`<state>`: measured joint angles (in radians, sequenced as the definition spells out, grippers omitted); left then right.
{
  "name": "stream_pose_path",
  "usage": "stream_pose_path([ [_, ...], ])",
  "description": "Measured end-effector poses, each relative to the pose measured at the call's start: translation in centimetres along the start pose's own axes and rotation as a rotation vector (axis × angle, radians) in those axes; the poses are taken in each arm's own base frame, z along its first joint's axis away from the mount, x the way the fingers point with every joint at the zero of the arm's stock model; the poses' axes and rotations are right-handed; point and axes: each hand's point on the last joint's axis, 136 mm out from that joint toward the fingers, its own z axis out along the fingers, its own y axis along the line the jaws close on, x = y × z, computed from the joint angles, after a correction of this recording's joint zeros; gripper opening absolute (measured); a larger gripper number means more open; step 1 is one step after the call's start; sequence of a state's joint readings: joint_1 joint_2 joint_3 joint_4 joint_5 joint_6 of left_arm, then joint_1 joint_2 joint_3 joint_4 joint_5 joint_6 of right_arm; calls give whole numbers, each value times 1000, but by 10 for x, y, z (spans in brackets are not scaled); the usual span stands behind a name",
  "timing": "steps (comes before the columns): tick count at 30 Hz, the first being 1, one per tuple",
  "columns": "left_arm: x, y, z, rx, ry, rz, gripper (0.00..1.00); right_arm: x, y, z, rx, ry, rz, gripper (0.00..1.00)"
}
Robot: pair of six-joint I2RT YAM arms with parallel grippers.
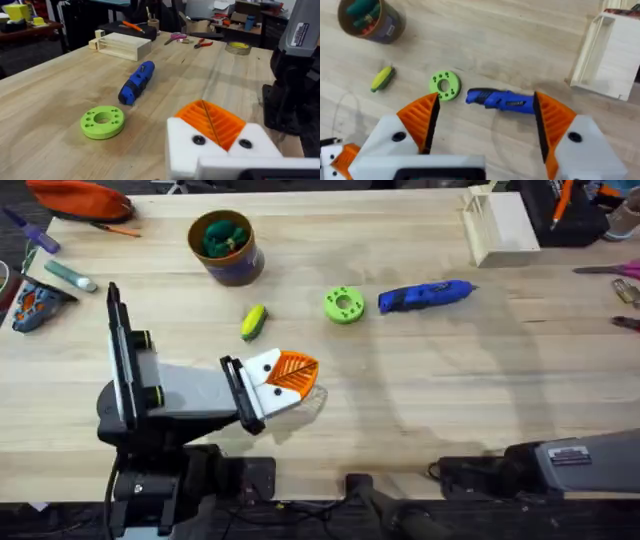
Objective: Pick up the gripper from the table and insert it into the empty holder that is missing its gripper. Then pick up a screw, insert it into the mounting hole, and use the screwdriver to tighten it. Finally, clean up the table by picking up the vegetable and placing it into the bucket.
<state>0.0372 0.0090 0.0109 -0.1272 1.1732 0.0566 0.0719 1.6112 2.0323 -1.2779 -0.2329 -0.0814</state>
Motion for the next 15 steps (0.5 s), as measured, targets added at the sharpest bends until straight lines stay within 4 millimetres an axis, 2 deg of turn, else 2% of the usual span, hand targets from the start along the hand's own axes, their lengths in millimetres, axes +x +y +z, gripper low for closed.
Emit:
stream_pose_path([
  [3,0,0,0,0,0,0,15,7,1,-3,-2,24,7,994],
  [4,0,0,0,-1,0,3,49,8,1,-3,-2,27,8,994],
  [6,0,1,0,-4,0,5,264,8,2,-3,-2,28,8,994],
  [10,0,1,0,-7,0,4,890,8,1,-3,-2,28,9,994],
  [11,0,1,0,-7,0,2,961,8,2,-3,-2,28,11,994],
  [15,0,1,0,-8,0,3,985,8,2,-3,-2,28,15,994],
])
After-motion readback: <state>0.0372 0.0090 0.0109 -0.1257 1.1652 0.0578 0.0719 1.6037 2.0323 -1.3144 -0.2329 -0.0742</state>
